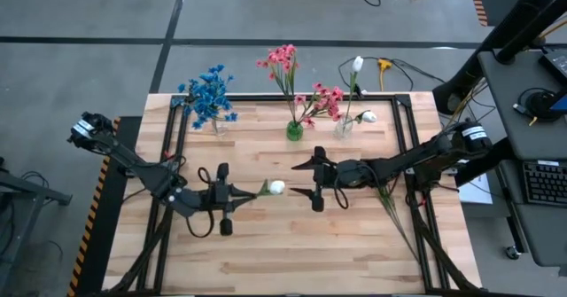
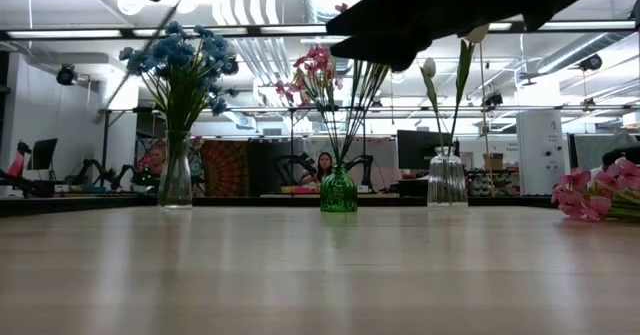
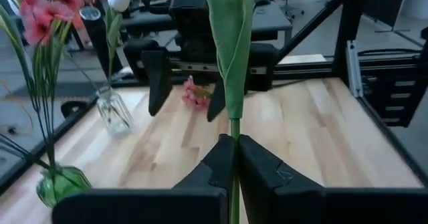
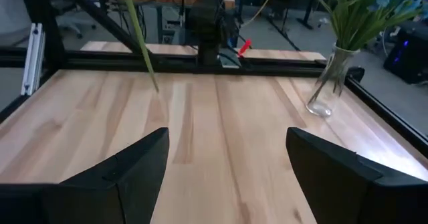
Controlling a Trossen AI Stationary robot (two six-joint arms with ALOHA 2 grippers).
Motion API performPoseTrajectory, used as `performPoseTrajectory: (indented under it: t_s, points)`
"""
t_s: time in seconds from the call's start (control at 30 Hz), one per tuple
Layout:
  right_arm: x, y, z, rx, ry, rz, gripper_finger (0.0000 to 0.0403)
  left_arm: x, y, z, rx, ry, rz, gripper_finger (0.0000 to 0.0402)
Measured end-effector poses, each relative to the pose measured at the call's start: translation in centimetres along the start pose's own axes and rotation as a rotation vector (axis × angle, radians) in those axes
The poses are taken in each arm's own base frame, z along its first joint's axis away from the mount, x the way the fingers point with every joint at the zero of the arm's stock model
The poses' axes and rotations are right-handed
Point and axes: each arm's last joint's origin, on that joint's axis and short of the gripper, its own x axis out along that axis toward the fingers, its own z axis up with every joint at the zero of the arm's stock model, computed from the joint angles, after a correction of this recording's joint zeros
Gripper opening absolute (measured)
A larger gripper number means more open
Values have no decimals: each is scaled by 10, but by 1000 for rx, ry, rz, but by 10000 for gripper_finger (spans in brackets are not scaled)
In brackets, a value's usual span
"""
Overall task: Sort flowers into vase by color
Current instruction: Put the white flower into the right transparent vase
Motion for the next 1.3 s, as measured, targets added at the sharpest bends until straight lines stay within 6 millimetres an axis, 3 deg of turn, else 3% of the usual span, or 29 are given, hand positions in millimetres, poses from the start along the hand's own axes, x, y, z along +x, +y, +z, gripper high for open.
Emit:
performPoseTrajectory:
  t_s: [0.37, 0.53, 0.97, 1.07, 1.3]
  points:
    - [18, 11, -4, 25, -222, 97, 292, 31, 25, -34, 27, -218, -61, 0]
    - [25, 16, 0, 32, -314, 105, 292, 37, 36, -51, 28, -206, -15, 0]
    - [54, 23, 14, 21, -353, 93, 289, 61, 28, -54, 72, -176, -30, 0]
    - [57, 24, 15, 21, -354, 92, 264, 66, 26, -53, 78, -176, -25, 0]
    - [57, 24, 14, 0, -353, 89, 152, 67, 25, -54, 82, -173, -23, 0]
